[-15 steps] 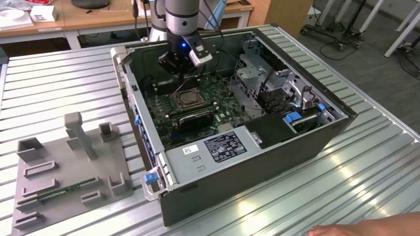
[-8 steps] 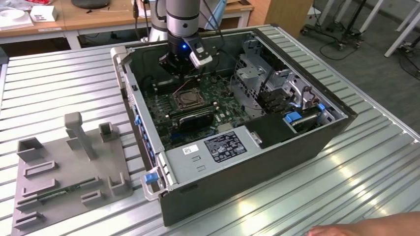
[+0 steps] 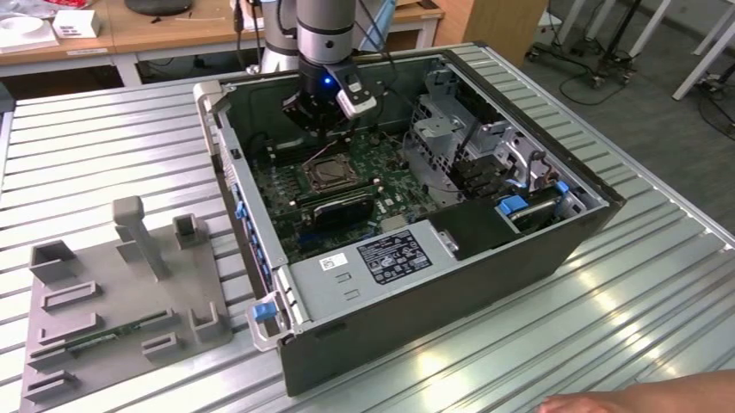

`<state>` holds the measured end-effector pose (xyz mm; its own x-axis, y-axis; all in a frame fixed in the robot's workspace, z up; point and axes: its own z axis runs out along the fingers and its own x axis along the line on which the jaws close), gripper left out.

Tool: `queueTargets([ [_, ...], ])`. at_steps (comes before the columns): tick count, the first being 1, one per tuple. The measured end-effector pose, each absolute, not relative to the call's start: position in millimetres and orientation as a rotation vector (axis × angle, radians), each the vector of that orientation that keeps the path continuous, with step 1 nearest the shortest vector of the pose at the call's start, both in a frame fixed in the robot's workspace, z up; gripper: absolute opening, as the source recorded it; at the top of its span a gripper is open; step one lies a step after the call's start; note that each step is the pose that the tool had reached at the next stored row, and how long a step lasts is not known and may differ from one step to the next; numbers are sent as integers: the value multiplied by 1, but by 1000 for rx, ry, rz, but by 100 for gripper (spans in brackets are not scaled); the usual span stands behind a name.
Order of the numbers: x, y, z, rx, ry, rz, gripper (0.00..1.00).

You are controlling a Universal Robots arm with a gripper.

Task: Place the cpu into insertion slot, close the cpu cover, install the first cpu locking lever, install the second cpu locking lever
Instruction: 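Install the first cpu locking lever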

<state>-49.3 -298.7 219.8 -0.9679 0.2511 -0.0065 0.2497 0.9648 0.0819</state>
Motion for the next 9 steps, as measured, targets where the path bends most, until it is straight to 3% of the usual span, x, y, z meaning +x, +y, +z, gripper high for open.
queueTargets([
  [9, -46, -302, 220, 396, 3097, 126, 11],
])
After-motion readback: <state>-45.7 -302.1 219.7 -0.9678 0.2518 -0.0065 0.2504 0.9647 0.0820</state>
